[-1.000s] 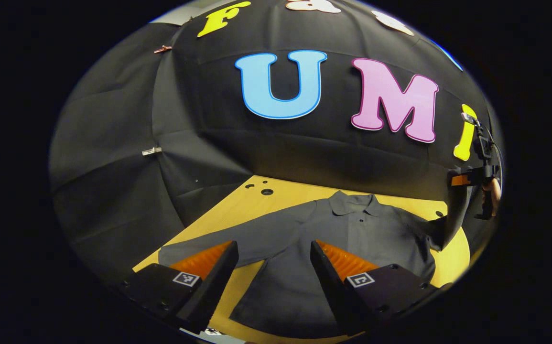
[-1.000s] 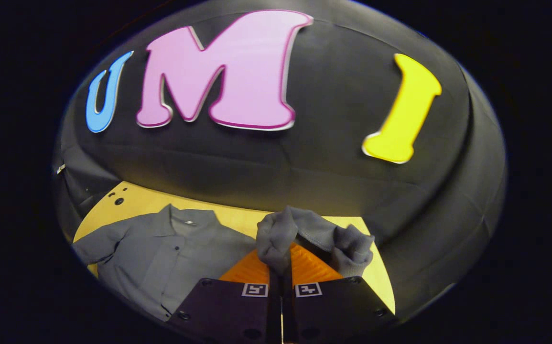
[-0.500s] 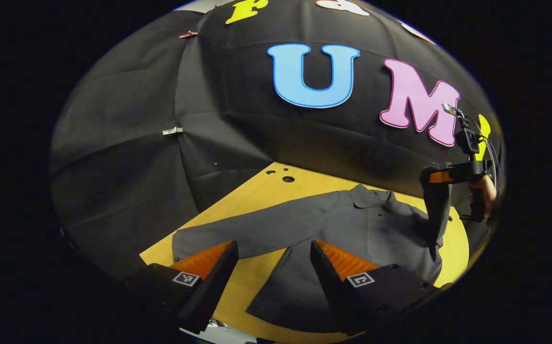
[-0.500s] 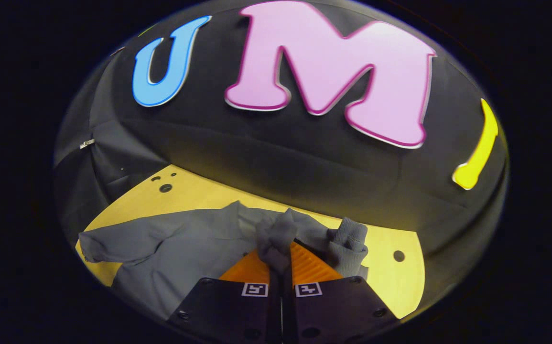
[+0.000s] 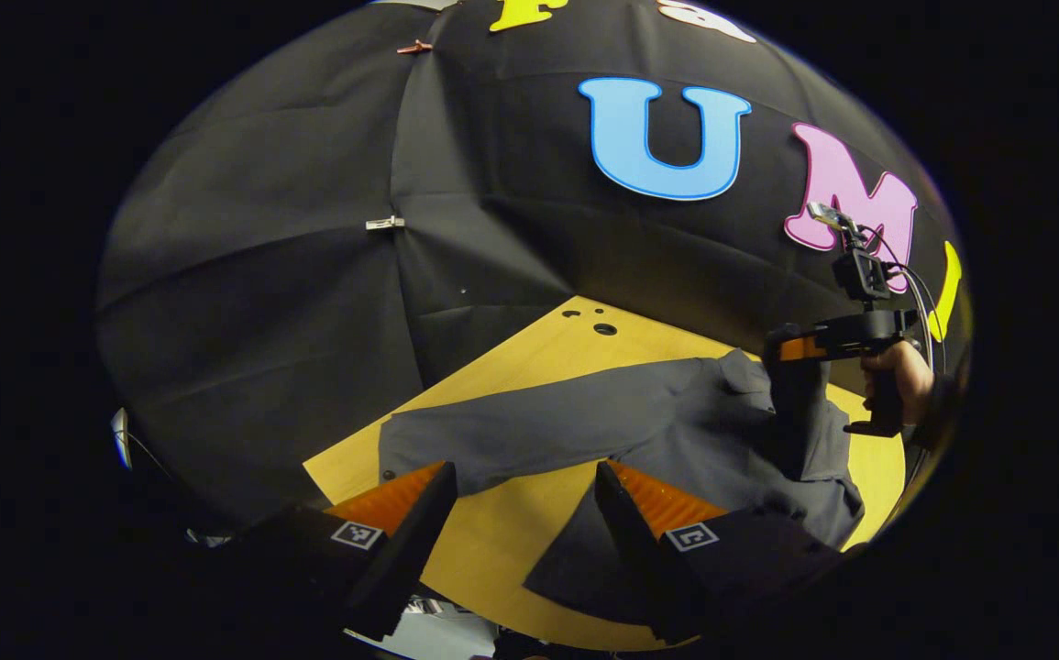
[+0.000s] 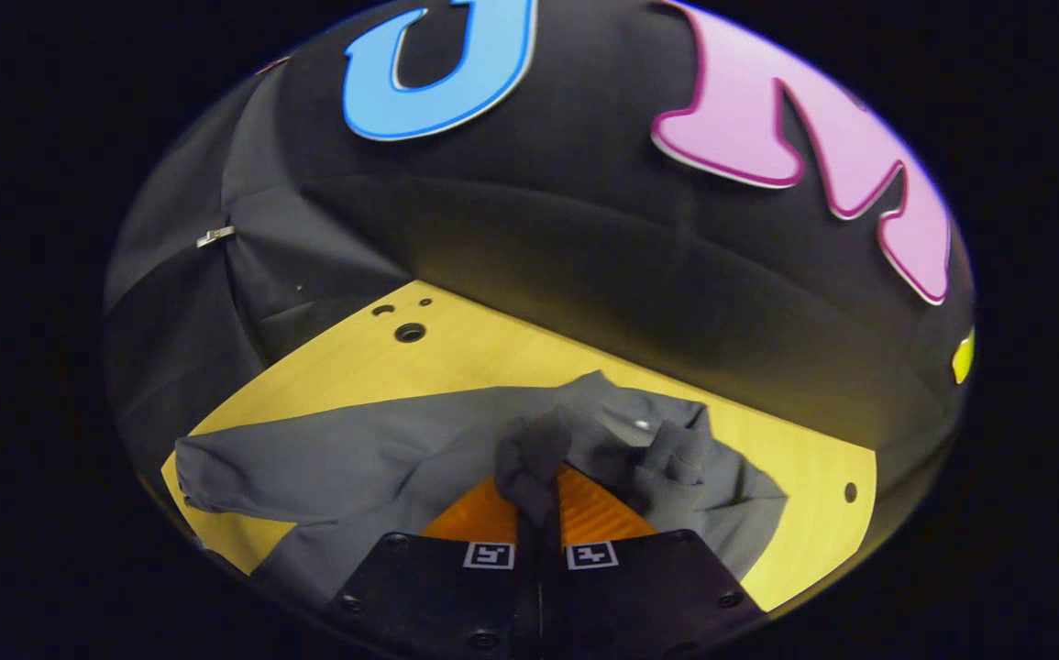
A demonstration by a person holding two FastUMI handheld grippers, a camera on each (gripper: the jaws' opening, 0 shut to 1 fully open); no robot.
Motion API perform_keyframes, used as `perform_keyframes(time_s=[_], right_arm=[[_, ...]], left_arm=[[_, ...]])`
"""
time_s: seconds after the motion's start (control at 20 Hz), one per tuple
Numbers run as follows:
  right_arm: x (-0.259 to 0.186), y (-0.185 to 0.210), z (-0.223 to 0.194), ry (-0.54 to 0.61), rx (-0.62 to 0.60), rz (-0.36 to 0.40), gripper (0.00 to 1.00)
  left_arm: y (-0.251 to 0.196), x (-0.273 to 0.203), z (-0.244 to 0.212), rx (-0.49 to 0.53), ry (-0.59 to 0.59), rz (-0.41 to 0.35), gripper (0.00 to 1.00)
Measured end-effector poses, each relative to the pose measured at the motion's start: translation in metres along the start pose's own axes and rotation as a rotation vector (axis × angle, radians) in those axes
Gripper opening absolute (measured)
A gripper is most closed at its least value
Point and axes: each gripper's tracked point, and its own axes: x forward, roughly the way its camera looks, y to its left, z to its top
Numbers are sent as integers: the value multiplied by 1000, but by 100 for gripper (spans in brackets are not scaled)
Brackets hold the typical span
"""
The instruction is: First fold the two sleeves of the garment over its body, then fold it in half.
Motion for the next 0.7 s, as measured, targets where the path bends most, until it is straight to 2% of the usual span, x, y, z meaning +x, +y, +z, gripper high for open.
perform_keyframes(time_s=[0.2, 0.25, 0.3, 0.35, 0.4, 0.45, 0.5, 0.65, 0.7], right_arm=[[22, 53, -14, 41, -49, 58, 7], [27, 63, -21, 57, -66, 69, 12], [31, 70, -25, 70, -77, 78, 13], [34, 78, -29, 77, -81, 86, 16], [35, 85, -32, 84, -76, 101, 18], [35, 90, -35, 91, -70, 109, 21], [35, 94, -36, 96, -63, 117, 27], [27, 102, -35, 87, -44, 136, 87], [25, 104, -36, 79, -35, 139, 88]], left_arm=[[14, 3, -1, -23, -2, 24, 96], [16, 3, -2, -27, -2, 30, 96], [20, 4, -3, -32, 0, 36, 96], [23, 4, -4, -36, 3, 42, 92], [25, 3, -4, -39, -1, 48, 96], [30, 2, -2, -39, -7, 53, 96], [33, 1, -3, -38, -10, 60, 96], [49, 2, -6, -45, -6, 87, 96], [54, 4, -6, -50, -10, 96, 96]])
